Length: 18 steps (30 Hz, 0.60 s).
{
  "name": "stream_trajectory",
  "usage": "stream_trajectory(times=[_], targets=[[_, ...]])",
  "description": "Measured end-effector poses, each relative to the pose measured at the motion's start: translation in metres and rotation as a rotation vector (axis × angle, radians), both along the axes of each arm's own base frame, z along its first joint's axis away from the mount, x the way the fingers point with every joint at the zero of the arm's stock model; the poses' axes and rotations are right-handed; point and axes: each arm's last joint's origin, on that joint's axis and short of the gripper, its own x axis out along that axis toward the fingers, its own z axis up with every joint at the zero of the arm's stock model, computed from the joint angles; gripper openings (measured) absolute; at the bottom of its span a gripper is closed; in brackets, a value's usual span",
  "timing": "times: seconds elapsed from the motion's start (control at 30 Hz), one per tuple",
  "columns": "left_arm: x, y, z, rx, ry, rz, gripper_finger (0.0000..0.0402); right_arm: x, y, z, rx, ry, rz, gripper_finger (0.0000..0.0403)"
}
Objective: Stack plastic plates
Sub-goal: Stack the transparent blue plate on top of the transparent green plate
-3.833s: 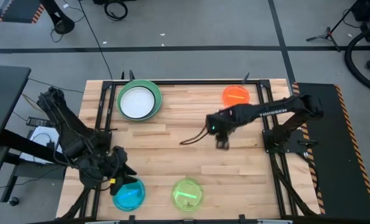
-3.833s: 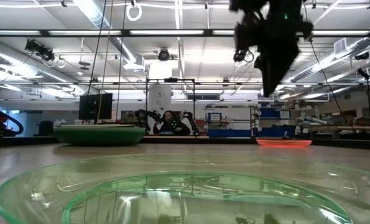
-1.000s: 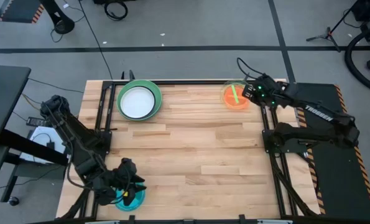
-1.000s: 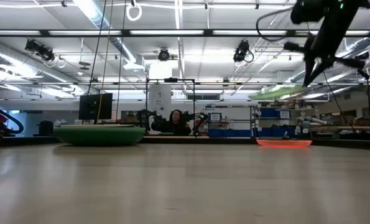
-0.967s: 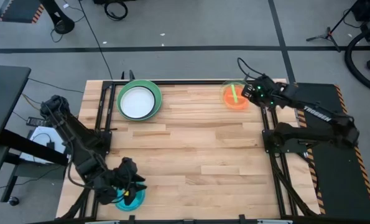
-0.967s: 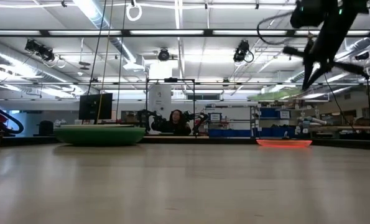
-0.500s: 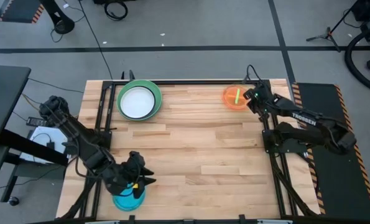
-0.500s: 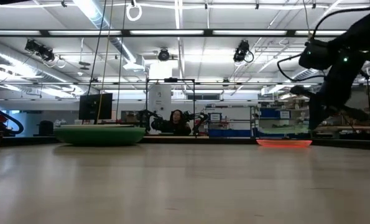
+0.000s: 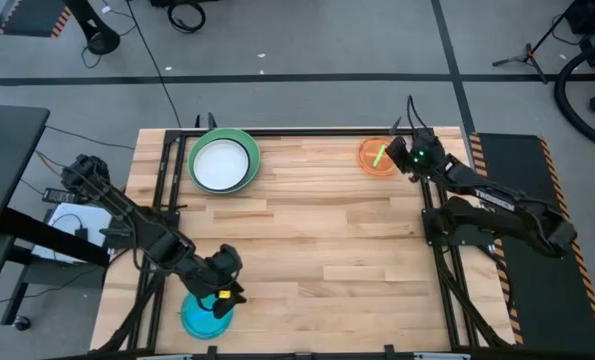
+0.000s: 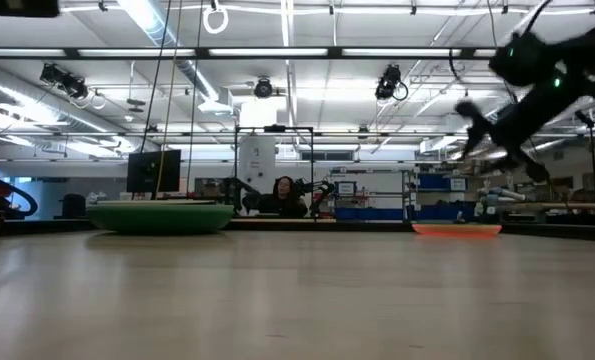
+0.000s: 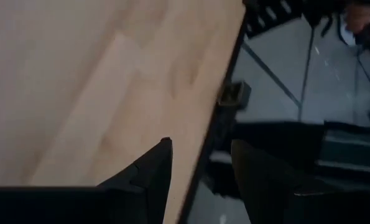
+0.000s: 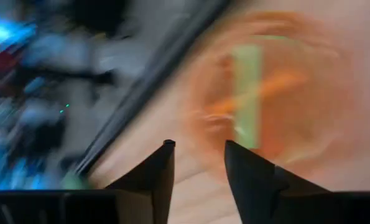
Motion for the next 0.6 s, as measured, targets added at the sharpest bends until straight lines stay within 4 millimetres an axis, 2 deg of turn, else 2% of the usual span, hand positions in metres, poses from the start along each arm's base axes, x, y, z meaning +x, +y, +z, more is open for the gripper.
stream_trajectory(times=[0.17, 0.27, 0.47, 0.6], targets=[[-0.014, -0.009, -0.004, -0.044, 0.117, -0.085, 0.0173, 0.014, 0.025, 0.05, -0.325, 0.043, 0.226, 0.016], [-0.029, -0.007, -0.012, -0.022, 0.288, -0.079, 0.0173, 0.022, 0.044, 0.067, -0.432, 0.027, 0.422, 0.0157], [-0.053, 0.015, -0.041, 0.092, 0.685, -0.035, 0.0173, 0.038, 0.078, 0.071, -0.504, 0.004, 0.707, 0.0157], [-0.056, 0.028, -0.065, 0.104, 0.756, -0.037, 0.0173, 0.046, 0.098, 0.067, -0.53, 0.038, 0.787, 0.0157]])
